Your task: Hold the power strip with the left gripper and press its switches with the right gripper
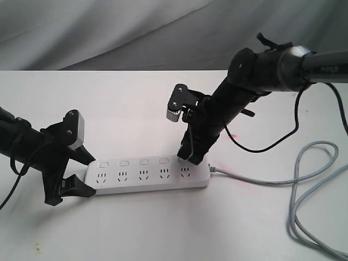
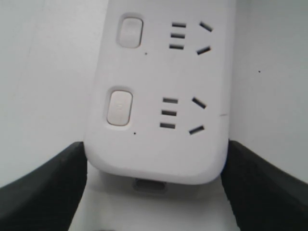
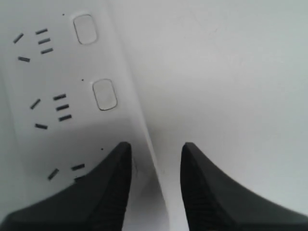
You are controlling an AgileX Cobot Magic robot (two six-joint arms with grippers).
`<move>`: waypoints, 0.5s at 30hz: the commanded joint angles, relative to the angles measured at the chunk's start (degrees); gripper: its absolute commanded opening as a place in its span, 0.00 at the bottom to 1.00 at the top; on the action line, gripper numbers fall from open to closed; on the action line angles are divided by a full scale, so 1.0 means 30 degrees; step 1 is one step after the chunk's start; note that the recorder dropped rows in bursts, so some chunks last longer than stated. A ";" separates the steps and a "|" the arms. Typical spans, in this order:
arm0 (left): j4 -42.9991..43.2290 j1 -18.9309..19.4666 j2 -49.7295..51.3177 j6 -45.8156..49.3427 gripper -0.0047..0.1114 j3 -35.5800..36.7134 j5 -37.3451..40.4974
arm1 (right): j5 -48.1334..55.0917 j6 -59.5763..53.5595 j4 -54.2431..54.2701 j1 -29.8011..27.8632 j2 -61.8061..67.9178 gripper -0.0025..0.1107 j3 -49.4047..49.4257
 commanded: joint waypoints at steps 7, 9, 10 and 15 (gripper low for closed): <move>-0.0064 0.0016 0.0002 -0.0017 0.56 -0.0088 0.0210 | -0.0432 0.0385 -0.0266 -0.0099 -0.4347 0.31 0.0135; -0.0064 0.0016 0.0002 -0.0017 0.56 -0.0088 0.0210 | -0.0432 0.1049 -0.0266 -0.0099 -0.5196 0.31 0.0135; -0.0064 0.0016 0.0002 -0.0017 0.56 -0.0088 0.0210 | -0.0432 0.1461 -0.0266 -0.0061 -0.5665 0.31 0.0135; -0.0064 0.0016 0.0002 -0.0017 0.56 -0.0088 0.0210 | 0.0064 0.4514 -0.2434 0.0118 -0.7987 0.30 0.0135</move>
